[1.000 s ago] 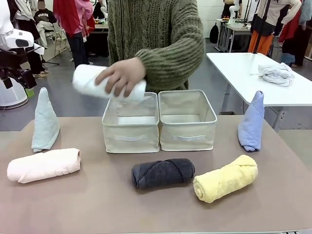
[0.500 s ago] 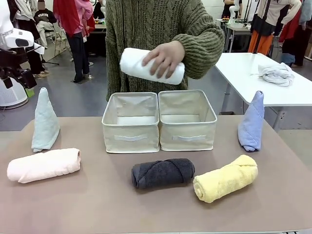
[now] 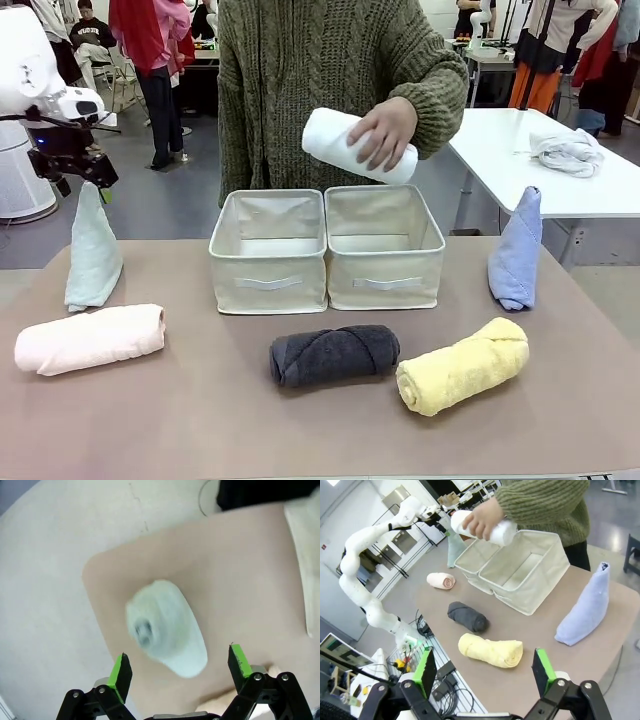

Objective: Sort the towels based on their folding style.
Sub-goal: Pick up one triangle-folded towel and place it in the left Fabric basket.

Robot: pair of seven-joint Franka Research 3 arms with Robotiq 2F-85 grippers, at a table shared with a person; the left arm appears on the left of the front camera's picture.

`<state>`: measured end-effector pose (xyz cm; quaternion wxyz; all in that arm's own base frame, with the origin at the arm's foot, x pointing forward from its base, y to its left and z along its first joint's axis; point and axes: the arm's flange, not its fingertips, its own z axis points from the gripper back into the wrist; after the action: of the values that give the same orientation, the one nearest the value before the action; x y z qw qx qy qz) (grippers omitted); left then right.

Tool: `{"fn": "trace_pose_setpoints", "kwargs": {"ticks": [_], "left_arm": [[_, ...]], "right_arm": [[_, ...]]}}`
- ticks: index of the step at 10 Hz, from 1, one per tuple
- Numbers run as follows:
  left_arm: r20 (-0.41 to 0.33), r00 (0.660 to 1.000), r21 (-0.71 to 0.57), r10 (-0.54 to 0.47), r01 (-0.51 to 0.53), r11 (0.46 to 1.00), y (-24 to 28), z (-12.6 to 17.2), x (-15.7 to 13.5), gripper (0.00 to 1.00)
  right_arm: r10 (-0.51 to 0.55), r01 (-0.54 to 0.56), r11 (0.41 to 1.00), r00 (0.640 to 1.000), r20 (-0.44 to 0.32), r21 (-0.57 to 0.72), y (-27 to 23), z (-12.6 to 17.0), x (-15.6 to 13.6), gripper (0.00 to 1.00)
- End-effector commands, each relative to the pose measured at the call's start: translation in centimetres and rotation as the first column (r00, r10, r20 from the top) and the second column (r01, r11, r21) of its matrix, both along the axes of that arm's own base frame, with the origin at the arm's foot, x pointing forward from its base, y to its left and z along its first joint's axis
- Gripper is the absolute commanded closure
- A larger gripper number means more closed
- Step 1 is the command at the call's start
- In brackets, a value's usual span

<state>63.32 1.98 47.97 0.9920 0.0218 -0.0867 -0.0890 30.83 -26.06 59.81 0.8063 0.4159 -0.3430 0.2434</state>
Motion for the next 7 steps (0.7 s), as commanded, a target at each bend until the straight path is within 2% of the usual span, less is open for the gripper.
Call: {"fn": "trace_pose_setpoints", "kwargs": {"ticks": [1,4,5,7], "left_arm": [[0.018,0.993,0.057,0.120,-0.121,0.991,-0.8,-0.3,2.7,0.00],[-0.047,0.989,0.083,0.142,-0.138,0.987,-1.1,-1.8,4.1,0.00],[-0.083,0.984,0.098,0.156,-0.148,0.984,-1.0,-2.0,4.0,0.00],[-0.105,0.978,0.123,0.177,-0.164,0.979,-0.6,-1.5,3.5,0.00]], "right_arm": [[0.008,-0.008,1.000,1.000,0.026,0.021,-0.2,0.2,0.2,0.00],[0.008,-0.008,1.000,1.000,0.026,0.021,-0.2,0.2,0.2,0.00],[0.008,-0.008,1.000,1.000,0.026,0.021,-0.2,0.2,0.2,0.00],[0.008,-0.008,1.000,1.000,0.026,0.021,-0.2,0.2,0.2,0.00]]}}
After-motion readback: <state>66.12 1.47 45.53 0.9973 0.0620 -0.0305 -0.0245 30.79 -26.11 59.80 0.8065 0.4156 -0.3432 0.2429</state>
